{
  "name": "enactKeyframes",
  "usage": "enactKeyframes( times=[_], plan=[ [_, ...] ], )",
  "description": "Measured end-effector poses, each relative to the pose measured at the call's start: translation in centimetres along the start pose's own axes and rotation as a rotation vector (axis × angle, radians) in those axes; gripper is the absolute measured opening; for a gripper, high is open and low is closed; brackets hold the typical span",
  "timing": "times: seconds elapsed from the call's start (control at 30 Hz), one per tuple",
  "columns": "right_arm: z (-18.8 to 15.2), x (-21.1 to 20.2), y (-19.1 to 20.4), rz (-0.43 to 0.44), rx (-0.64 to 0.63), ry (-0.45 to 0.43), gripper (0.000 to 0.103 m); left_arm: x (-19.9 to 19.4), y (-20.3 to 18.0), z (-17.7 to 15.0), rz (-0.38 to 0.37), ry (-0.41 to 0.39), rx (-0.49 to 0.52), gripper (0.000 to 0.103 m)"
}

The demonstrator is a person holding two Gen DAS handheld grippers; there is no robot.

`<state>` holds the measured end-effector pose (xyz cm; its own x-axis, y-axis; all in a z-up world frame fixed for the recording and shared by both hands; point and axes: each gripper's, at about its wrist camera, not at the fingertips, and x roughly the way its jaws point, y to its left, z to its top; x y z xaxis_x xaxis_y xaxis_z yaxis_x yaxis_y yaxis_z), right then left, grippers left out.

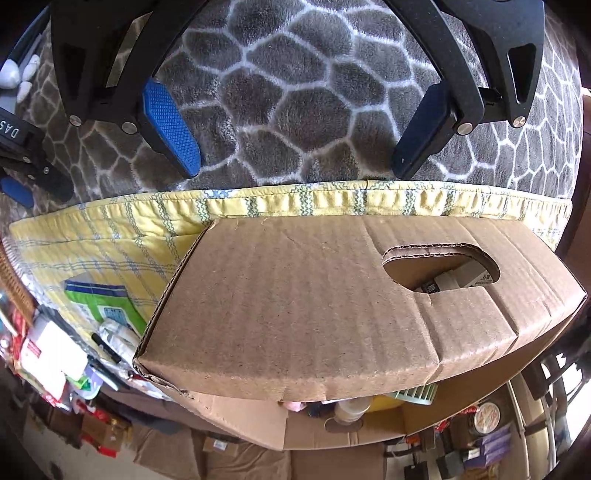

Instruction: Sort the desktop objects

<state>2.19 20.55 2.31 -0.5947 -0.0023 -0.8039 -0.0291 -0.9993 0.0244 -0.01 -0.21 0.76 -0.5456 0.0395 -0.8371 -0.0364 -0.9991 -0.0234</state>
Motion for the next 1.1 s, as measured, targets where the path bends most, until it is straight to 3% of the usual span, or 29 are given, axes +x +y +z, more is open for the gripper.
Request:
enactKeyframes(
  times=[1.1],
  plan=[
    [0.03,0.17,0.15,-0.024,-0.018,0.006,0.103,0.07,-0.17,-0.25,0.018,-0.013,-0.002,0.103]
  ],
)
